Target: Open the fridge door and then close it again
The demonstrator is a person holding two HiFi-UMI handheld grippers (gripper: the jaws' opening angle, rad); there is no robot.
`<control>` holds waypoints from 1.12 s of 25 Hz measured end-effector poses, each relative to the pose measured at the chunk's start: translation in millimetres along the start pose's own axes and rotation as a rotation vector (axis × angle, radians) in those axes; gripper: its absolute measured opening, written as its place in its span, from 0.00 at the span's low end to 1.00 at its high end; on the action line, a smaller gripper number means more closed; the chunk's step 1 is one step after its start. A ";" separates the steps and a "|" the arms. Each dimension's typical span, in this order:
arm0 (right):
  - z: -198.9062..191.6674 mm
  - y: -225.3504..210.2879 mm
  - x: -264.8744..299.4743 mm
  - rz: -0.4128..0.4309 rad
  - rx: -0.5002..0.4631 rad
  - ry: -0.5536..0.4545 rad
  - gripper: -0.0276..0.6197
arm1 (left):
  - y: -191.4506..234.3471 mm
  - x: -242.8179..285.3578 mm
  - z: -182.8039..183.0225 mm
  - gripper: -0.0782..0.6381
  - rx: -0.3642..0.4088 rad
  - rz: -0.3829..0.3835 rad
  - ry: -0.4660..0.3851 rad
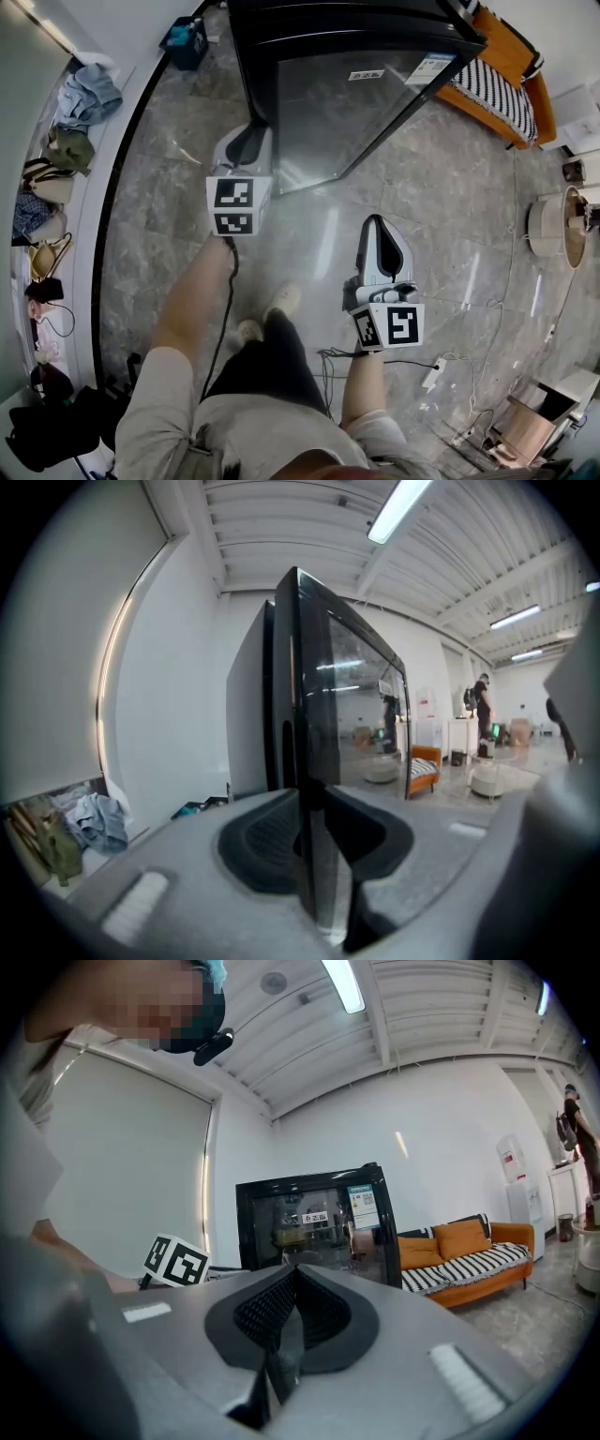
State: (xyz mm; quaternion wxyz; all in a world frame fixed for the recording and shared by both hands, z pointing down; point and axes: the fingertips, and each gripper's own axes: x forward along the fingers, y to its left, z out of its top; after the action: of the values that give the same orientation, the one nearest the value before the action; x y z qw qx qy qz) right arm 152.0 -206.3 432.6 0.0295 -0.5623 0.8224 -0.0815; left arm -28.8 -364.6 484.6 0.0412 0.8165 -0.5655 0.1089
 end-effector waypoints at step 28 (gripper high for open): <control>15.1 17.5 11.1 0.035 -0.020 0.014 0.05 | -1.2 -17.7 -1.1 0.11 0.092 0.000 -0.003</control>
State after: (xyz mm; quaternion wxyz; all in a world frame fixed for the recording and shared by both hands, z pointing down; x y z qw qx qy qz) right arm 133.9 -211.9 415.3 0.0197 -0.5474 0.8331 -0.0768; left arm -33.8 -347.9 481.8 0.0030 0.8178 -0.5598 0.1336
